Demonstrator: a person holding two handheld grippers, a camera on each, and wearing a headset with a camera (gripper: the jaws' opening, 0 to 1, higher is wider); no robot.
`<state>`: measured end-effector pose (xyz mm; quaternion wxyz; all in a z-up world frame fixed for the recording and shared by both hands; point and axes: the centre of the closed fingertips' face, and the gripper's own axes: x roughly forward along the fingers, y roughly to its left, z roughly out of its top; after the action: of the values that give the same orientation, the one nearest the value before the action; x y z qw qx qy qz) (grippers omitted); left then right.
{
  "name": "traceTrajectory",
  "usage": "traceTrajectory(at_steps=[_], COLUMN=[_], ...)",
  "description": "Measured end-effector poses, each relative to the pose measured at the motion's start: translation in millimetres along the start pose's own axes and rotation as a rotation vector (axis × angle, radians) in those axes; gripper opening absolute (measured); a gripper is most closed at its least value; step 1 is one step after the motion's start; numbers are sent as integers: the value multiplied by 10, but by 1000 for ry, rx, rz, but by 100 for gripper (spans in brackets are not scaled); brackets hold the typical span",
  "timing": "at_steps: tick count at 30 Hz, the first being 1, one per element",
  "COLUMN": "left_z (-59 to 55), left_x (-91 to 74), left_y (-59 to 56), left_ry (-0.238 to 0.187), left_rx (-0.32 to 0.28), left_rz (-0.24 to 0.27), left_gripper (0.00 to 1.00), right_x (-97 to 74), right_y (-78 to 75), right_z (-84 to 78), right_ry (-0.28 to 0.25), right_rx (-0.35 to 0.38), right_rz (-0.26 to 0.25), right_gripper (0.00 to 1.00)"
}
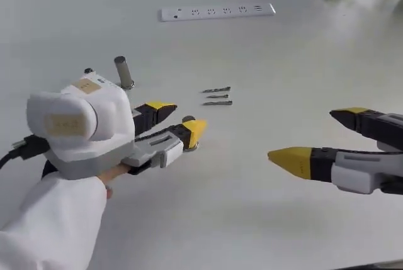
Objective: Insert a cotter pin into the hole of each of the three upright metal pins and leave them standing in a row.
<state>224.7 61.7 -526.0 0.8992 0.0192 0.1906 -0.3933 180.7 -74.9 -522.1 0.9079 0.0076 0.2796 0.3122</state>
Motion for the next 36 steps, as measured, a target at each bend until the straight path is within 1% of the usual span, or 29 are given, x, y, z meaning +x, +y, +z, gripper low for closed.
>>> traceTrajectory(at_steps=[1,2,4,5,7,8,9,10,11,12,13,14,15,16,17,18,19,20,21,22,23,24,27,30,32,34,35,36], left_z=[39,77,172,208,264,276,275,268,251,246,244,222,153,133,87,76,9,-117,-193,-249,-262,-290,-339,-328,-313,-310,-306,-298], left_x=[-52,-87,-169,-199,-264,-289,-320,-342,-386,-408,-440,-463,-497,-508,-538,-545,-572,-602,-624,-639,-643,-655,-685,-707,-722,-729,-738,-742], left_y=[13,1,-19,-18,-28,-29,-24,9,15,5,7,3,0,26,46,52,67,41,15,-12,-7,-15,-22,-34,-54,-76,-104,-123], left_ry=[-1,-9,-28,-34,-36,-33,-19,-8,13,17,18,28,58,60,71,72,89,135,162,170,166,172,181,171,164,163,161,156], left_rx=[25,31,23,31,55,66,75,88,127,120,111,92,49,71,90,92,76,-5,-15,-11,2,9,1,-13,-14,-18,-25,-26], left_rz=[7,0,-20,-23,-37,-42,-48,-33,-40,-45,-49,-55,-61,-57,-49,-46,-47,-63,-89,-110,-103,-101,-92,-83,-84,-94,-105,-113], left_gripper=[44,47,54,57,70,76,85,91,95,97,99,99,100,100,100,100,100,100,100,100,100,100,100,100,100,100,100,100], right_x=[3,4,9,11,14,15,15,14,14,14,16,17,19,20,20,20,18,16,17,18,19,19,18,22,32,56,74,92], right_y=[4,9,22,26,32,34,38,39,39,38,39,40,36,34,40,43,49,56,57,57,57,59,59,49,41,41,43,46], right_z=[-6,-7,-8,-10,-14,-12,-8,-8,-6,-5,-5,-5,-2,1,6,8,19,27,33,37,38,40,68,96,125,187,237,264], right_ry=[3,4,3,4,7,6,5,5,5,6,6,7,7,6,5,4,-1,-5,-8,-9,-7,-5,-10,-3,6,1,-1,6], right_rx=[0,0,1,1,-1,-2,-2,-1,-1,-2,-1,-1,0,1,0,0,1,-2,-7,-11,-12,-13,-25,-39,-63,-144,-215,-254], right_rz=[2,3,8,9,11,12,14,15,15,15,16,16,13,13,16,17,19,23,24,24,25,26,30,34,39,57,64,70], right_gripper=[85,84,84,84,84,84,84,84,84,84,84,84,84,84,84,84,84,83,83,83,83,83,83,83,83,80,78,77])
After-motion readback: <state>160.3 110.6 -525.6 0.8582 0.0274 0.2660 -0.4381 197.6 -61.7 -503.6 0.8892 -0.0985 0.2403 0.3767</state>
